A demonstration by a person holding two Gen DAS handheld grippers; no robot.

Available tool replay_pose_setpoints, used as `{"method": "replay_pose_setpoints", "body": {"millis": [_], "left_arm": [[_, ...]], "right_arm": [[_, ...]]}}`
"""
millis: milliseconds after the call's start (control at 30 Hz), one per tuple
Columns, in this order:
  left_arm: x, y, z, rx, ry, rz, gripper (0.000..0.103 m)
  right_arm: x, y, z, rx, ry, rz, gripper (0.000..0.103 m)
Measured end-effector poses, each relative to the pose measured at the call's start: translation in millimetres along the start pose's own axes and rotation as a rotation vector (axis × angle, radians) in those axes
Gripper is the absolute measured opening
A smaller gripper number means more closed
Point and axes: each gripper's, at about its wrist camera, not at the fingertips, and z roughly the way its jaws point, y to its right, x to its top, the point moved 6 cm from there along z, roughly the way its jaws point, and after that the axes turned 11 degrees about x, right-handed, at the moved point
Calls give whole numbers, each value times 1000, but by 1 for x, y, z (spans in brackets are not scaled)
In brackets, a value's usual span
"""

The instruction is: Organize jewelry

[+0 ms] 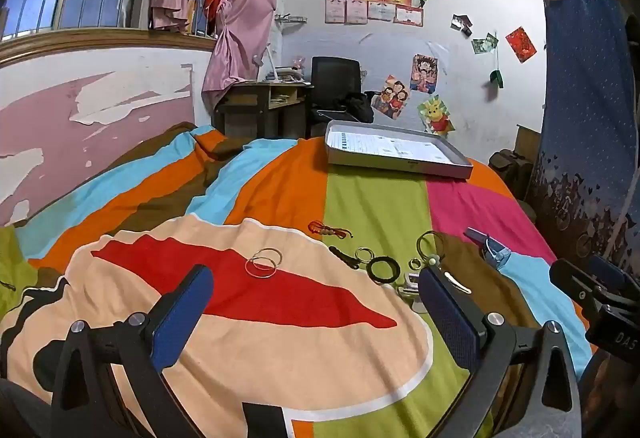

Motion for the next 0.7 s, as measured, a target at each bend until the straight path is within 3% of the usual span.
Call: {"method": "replay_pose_setpoints", "body": {"millis": [700], "left_arm": [[6,2,-4,-7,9,-9,103]], "right_arm": [[0,1,0,8,8,11,102]]}}
